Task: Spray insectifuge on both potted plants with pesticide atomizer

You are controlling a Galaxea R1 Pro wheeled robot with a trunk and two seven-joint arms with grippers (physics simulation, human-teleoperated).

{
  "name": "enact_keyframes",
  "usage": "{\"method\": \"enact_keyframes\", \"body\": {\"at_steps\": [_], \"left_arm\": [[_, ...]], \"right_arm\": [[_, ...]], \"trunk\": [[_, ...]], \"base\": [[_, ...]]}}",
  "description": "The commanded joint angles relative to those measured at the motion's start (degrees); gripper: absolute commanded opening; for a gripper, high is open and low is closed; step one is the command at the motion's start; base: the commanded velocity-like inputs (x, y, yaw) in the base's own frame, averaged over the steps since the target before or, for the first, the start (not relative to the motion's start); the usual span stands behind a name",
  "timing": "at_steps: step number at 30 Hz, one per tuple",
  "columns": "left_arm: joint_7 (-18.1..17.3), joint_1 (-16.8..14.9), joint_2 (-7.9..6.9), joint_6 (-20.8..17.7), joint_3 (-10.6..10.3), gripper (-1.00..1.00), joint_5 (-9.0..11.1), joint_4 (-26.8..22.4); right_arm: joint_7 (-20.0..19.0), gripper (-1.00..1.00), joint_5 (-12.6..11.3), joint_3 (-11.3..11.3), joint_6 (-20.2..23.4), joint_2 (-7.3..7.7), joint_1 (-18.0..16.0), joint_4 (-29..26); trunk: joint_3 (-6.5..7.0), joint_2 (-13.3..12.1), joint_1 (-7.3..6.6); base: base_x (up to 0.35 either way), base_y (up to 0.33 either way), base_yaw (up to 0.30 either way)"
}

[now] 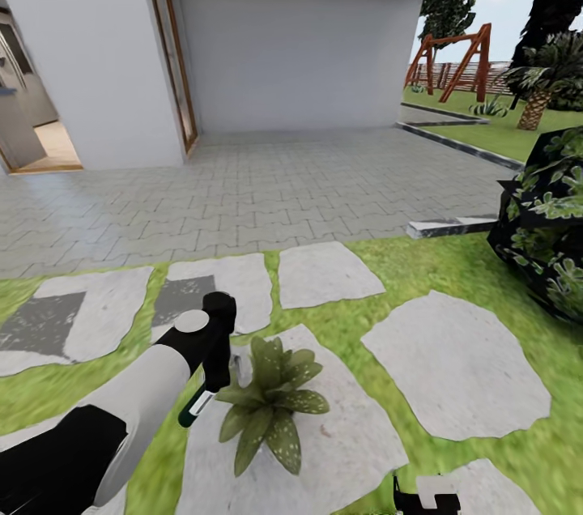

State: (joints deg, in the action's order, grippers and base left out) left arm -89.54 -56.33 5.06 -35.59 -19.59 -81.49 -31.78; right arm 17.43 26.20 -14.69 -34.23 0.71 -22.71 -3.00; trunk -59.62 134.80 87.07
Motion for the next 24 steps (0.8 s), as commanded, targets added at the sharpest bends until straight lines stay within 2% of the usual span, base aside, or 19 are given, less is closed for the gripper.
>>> {"method": "enact_keyframes", "body": {"at_steps": [1, 12, 17, 24], "left_arm": [[-0.5, 0.0, 0.01, -0.6, -0.1, -1.0, -0.3, -0.1], [-0.5, 0.0, -0.05, -0.6, -0.2, -1.0, -0.3, -0.1], [-0.5, 0.0, -0.05, -0.7, -0.2, -1.0, -0.3, -0.1], [-0.5, 0.0, -0.05, -0.8, -0.2, -1.0, -0.3, -0.1]], "right_arm": [[0.3, 1.0, 0.6, -0.3, -0.1, 0.0, -0.1, 0.1], [0.3, 1.0, 0.6, -0.3, -0.1, 0.0, -0.1, 0.1], [0.3, 1.0, 0.6, -0.3, -0.1, 0.0, -0.1, 0.1], [0.3, 1.0, 0.6, -0.2, -0.1, -0.04, -0.1, 0.1]], "trunk": [[-0.05, 0.0, -0.01], [-0.05, 0.0, -0.01], [-0.05, 0.0, -0.01], [-0.05, 0.0, -0.01]], "base": [[0.016, 0.059, -0.297], [-0.026, 0.031, -0.296], [-0.118, 0.254, -0.051], [0.072, 0.303, -0.001]]}}
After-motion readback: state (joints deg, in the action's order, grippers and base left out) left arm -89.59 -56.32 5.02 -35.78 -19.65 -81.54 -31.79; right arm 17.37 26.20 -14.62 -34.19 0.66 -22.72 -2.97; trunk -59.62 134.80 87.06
